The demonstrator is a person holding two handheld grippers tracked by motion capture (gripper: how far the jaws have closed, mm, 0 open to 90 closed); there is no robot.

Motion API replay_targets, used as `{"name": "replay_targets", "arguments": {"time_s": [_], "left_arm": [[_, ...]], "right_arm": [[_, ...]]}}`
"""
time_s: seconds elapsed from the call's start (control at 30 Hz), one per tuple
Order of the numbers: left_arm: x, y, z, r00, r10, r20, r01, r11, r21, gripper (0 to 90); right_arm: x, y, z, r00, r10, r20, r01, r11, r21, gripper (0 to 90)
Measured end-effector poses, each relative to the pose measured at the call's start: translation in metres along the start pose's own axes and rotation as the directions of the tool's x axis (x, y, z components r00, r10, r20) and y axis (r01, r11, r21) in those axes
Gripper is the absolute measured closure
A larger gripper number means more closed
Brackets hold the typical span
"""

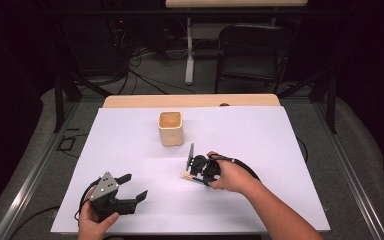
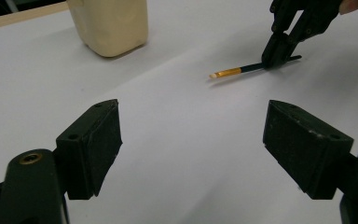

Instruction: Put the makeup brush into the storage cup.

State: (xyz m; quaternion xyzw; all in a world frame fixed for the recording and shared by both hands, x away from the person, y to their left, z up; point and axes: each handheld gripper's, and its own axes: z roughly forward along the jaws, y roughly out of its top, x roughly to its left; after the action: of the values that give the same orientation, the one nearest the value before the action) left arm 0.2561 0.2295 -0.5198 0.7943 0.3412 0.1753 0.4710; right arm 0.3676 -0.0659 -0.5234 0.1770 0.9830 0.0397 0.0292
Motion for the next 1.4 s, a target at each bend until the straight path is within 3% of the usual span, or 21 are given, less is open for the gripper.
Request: {"name": "replay_targets", "arguments": {"time_s": [0.33, 0.53, 0.8, 0.87, 1.2, 1.4], "left_arm": [[0.0, 0.0, 0.0, 1.0, 0.0, 0.005, 0.0, 1.0, -0.002, 19.2], [0.0, 0.001, -0.002, 0.999, -0.027, 0.036, 0.027, 0.9996, 0.002, 20.0], [0.0, 0.001, -0.002, 0.999, -0.027, 0.037, 0.027, 0.9996, 0.002, 20.3], [0.001, 0.0, -0.002, 0.9995, -0.027, 0.019, 0.027, 0.9996, 0.001, 20.3], [0.003, -0.001, 0.0, 0.9997, -0.023, 0.003, 0.023, 0.9996, -0.014, 20.3], [0.004, -0.003, 0.001, 0.9991, -0.037, 0.021, 0.037, 0.9987, -0.035, 20.3]], "right_arm": [[0.005, -0.004, -0.014, 1.0, 0.0, 0.004, 0.0, 0.999, -0.048, 83.7], [0.009, -0.007, -0.021, 1.0, -0.006, 0.005, 0.006, 0.997, -0.079, 83.7], [0.01, -0.007, -0.023, 1.0, -0.005, 0.009, 0.005, 0.997, -0.078, 83.7], [0.016, -0.013, -0.033, 0.9999, -0.012, 0.006, 0.012, 0.992, -0.123, 83.7], [0.019, -0.018, -0.041, 0.9999, 0.004, 0.011, -0.002, 0.989, -0.151, 83.7], [0.02, -0.024, -0.042, 0.9999, 0.015, 0.004, -0.014, 0.983, -0.185, 83.7]]}}
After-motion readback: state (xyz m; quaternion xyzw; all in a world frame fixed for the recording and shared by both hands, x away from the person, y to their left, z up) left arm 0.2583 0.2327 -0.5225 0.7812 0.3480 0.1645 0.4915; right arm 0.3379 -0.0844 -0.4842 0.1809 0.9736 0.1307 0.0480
